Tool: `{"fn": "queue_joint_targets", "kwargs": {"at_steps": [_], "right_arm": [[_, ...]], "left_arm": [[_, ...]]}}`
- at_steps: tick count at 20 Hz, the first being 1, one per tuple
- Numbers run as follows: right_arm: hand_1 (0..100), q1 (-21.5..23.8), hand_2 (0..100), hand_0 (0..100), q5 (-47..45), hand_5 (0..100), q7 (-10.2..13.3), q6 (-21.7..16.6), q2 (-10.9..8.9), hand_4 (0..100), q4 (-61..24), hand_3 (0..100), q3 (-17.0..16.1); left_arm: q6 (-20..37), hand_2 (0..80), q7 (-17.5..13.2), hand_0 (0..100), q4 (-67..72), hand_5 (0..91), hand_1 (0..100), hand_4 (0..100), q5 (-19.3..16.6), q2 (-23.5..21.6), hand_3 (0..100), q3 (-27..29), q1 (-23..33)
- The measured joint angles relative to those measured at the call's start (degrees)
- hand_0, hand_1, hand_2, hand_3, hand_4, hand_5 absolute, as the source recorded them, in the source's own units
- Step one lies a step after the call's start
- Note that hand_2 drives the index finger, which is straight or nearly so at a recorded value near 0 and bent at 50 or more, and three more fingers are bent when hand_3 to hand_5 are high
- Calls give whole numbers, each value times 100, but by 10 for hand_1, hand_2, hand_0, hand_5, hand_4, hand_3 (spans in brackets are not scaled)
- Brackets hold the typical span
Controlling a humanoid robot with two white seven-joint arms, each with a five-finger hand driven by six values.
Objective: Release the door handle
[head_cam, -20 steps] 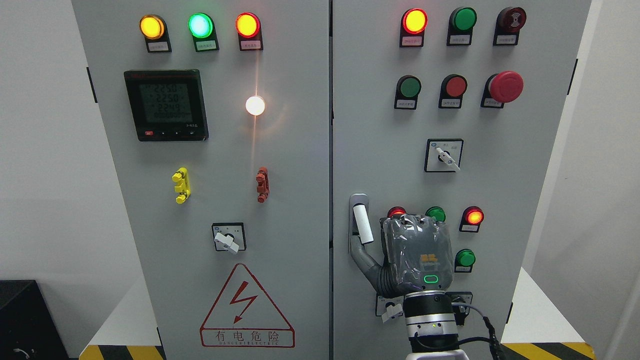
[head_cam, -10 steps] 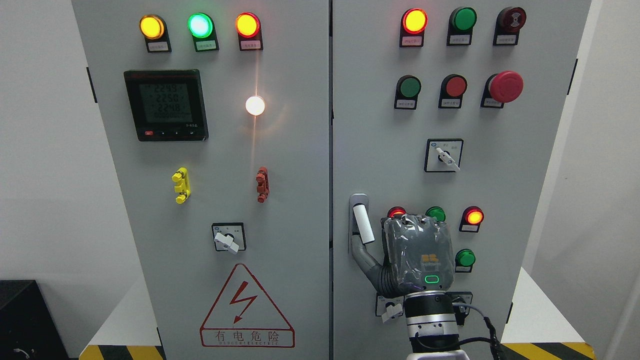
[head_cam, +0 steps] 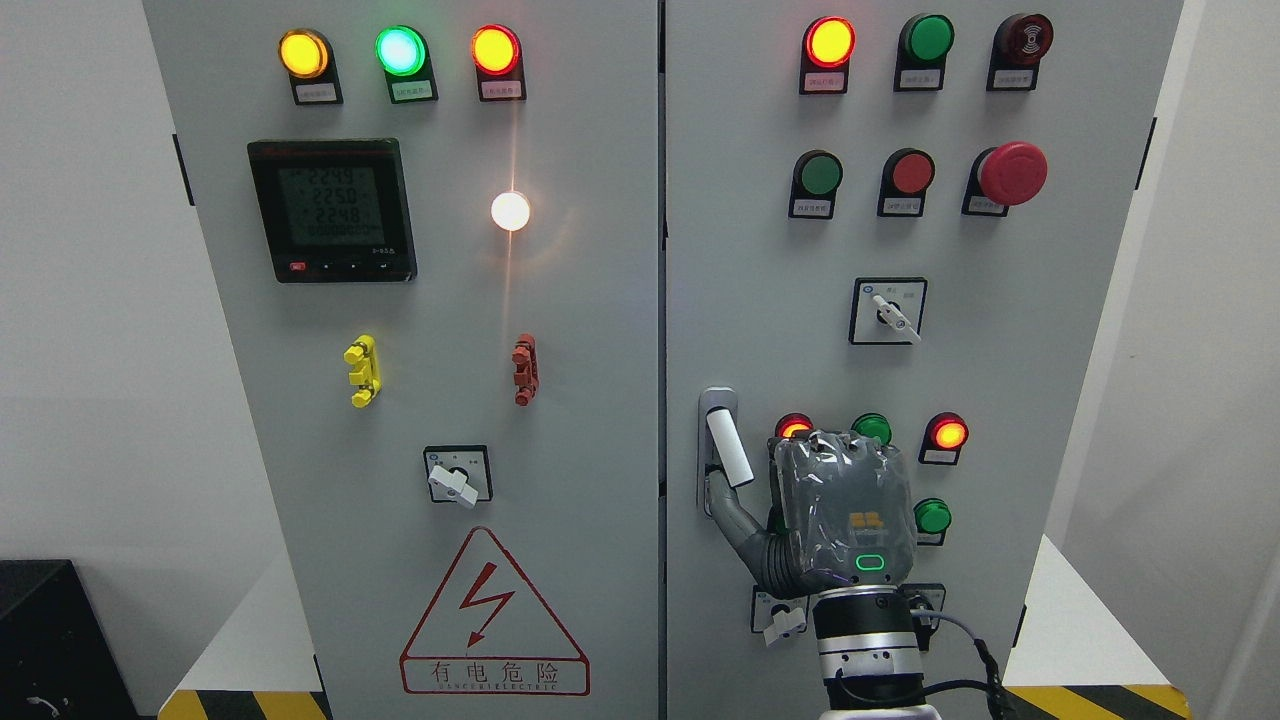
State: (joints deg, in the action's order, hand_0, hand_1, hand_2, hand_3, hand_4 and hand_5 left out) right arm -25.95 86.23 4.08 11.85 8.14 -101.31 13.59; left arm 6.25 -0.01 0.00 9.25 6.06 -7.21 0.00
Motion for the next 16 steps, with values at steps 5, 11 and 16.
{"fn": "queue_joint_targets", "kwargs": {"at_steps": [5, 11, 16], "right_arm": [[394, 8, 964, 438, 2, 1000, 1, 0, -2, 1000, -16, 1000, -14], [403, 9, 963, 436, 5, 1000, 17, -8, -2, 1000, -29, 1000, -25], [405, 10, 963, 435, 7, 1000, 22, -13, -3, 1000, -38, 1000, -46]], "left_arm": [[0, 0, 0, 120, 0, 0, 556, 0, 0, 0, 0, 0, 0], [0, 0, 0, 120, 0, 0, 556, 0, 1, 0, 0, 0, 0], [0, 0, 0, 120, 0, 0, 556, 0, 2, 0, 0, 0, 0]]}}
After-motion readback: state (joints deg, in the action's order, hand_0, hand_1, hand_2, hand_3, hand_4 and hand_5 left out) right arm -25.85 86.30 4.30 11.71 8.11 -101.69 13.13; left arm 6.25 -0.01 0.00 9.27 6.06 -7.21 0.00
